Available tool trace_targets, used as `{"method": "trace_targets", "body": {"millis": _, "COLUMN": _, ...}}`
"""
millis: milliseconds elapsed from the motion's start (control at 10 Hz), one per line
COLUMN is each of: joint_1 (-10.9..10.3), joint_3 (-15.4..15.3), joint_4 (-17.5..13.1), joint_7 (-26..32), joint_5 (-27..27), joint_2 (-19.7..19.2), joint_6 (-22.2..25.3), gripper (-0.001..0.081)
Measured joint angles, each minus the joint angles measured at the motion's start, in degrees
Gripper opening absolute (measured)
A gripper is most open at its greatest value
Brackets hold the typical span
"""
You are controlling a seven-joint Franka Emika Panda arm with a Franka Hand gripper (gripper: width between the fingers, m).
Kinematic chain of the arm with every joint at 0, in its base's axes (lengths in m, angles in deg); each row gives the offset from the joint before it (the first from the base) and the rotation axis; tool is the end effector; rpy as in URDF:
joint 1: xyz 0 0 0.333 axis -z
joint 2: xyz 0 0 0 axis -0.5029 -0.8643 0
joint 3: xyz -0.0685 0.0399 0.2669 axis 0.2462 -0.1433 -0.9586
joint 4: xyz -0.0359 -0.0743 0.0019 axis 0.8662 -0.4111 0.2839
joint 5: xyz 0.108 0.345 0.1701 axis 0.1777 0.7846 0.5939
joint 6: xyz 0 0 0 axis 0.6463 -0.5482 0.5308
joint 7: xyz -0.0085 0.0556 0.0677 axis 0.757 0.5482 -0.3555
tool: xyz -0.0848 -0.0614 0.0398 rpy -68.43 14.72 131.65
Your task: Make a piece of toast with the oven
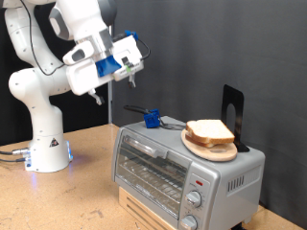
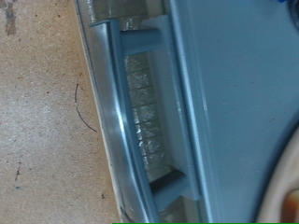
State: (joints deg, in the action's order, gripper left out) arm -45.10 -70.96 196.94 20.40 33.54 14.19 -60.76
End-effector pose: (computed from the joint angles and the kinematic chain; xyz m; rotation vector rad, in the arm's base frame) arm 0.4308 0.0129 0.4261 -2.4299 1.3034 -0.0838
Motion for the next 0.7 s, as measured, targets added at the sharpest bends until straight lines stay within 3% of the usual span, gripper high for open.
{"method": "trace_targets", "body": {"millis": 700, "joint_1": 0.2, "joint_3": -3.2, "joint_4": 5.7, "joint_7": -4.3, "joint_5": -2.6, "joint_2": -9.1, "joint_6": -13.9, "gripper": 0.0808}}
